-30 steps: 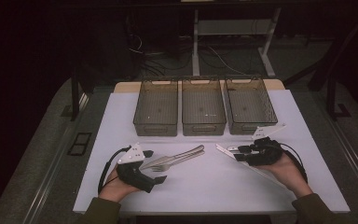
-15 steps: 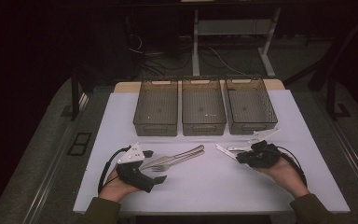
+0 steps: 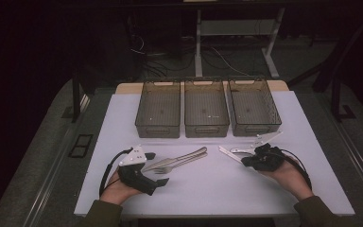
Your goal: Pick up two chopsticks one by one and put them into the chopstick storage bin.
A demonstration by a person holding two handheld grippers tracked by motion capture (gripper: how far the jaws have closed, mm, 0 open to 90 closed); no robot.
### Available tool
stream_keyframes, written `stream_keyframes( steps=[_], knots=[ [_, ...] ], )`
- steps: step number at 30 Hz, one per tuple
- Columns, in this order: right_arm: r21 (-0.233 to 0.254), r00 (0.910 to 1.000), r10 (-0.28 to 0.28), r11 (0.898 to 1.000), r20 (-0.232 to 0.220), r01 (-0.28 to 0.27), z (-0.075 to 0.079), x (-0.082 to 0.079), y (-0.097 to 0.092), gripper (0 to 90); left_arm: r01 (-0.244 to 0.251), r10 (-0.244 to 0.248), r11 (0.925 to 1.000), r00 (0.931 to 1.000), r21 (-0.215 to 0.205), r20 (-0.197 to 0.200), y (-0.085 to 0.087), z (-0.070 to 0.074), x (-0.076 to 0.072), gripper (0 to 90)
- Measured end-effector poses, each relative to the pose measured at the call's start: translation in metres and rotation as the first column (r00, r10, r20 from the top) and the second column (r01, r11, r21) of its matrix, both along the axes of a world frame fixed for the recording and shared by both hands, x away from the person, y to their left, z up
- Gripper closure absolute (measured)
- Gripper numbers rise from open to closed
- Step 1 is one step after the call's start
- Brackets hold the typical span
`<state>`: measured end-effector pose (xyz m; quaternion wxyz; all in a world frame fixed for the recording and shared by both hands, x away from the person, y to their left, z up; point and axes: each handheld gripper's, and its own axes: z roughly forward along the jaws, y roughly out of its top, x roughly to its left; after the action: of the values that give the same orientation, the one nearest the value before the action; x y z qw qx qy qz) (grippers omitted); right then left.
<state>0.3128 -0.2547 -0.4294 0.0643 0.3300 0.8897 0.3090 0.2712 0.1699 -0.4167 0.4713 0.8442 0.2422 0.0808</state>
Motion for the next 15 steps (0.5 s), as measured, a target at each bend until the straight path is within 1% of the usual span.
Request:
stream_keyframes(
  steps=[2,8,9,13,15],
  knots=[
    [-0.009,1.0,0.001,1.0,0.002,-0.001,-0.0005,0.0,0.0003,86.0,0.002,-0.002,1.0,1.0,0.001,0.0,0.0,0.0,0.0001,0.0],
    [-0.017,1.0,0.005,1.0,-0.002,-0.006,-0.0018,-0.0001,-0.0003,86.0,0.003,-0.003,1.0,1.0,0.002,-0.005,-0.0006,-0.0003,-0.0001,0.0],
    [-0.02,1.0,0.007,1.0,-0.006,-0.007,-0.0021,-0.0002,0.0002,87.1,0.003,-0.003,1.0,1.0,0.001,-0.006,-0.0006,-0.0003,-0.0001,0.0],
    [-0.021,0.9999,0.01,1.0,-0.007,-0.01,-0.0024,-0.0004,0.0007,87.1,0.004,-0.004,1.0,1.0,0.0,-0.005,-0.0008,-0.0004,-0.0002,0.0],
    [-0.024,0.9998,0.019,1.0,-0.006,-0.02,-0.0028,-0.0005,0.0012,87.1,0.005,-0.005,1.0,1.0,0.001,-0.006,-0.0009,-0.0005,-0.0001,0.0]
  ],
)
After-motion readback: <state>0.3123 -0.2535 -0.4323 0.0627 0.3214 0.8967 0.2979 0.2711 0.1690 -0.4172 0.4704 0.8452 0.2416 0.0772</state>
